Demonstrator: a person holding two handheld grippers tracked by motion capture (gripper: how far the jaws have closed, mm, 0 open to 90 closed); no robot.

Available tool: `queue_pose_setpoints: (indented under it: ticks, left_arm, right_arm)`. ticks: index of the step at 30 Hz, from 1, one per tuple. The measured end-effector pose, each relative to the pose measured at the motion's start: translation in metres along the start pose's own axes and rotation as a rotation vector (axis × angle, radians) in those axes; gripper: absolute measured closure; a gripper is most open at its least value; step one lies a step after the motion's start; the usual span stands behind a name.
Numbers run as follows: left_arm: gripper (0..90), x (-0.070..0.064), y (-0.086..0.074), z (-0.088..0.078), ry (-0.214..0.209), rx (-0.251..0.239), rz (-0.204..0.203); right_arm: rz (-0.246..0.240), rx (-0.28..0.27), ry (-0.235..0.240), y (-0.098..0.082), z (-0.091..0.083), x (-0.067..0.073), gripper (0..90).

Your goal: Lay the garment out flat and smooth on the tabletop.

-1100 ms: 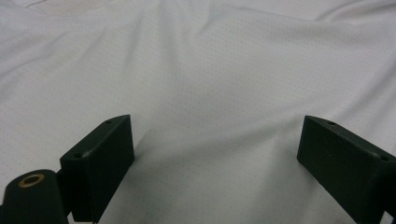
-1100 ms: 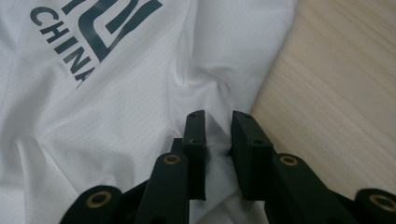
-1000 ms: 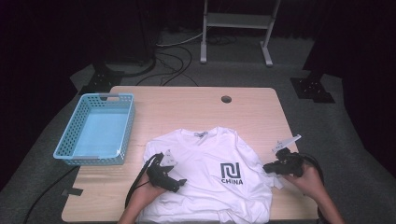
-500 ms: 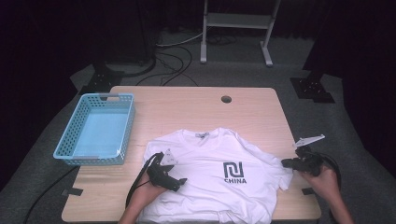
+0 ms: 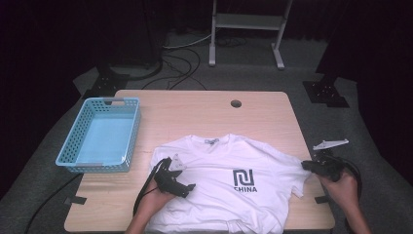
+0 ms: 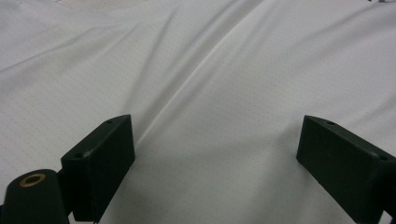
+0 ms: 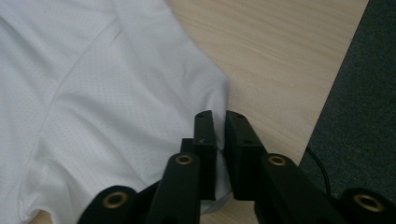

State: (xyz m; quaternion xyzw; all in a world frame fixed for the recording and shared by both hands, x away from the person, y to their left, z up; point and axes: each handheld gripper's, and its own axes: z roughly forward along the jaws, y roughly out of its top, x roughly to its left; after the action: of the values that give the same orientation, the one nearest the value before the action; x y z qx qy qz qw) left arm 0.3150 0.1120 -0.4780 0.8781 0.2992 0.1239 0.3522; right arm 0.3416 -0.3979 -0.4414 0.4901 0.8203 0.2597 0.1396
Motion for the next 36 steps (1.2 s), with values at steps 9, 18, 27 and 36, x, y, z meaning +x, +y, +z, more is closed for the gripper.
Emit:
queue_pose_setpoints:
  ticks: [9, 18, 27, 36]
  left_arm:
    - [10.2, 0.000, 0.001, 0.000, 0.000, 0.005, 0.003]
    - [10.1, 0.000, 0.001, 0.000, -0.002, 0.007, 0.006]
    - [10.2, 0.000, 0.001, 0.000, -0.002, 0.006, 0.004]
    - [10.1, 0.000, 0.000, 0.000, 0.001, 0.004, 0.003]
  right_arm:
    - [-0.071, -0.011, 0.056, 0.006, -0.005, 0.021, 68.0]
    - [-0.139, 0.015, 0.129, 0.006, 0.004, 0.049, 56.7]
    - [-0.212, 0.010, 0.174, 0.014, 0.005, 0.076, 50.8]
    - [-0.252, -0.024, 0.174, 0.026, -0.006, 0.091, 45.6]
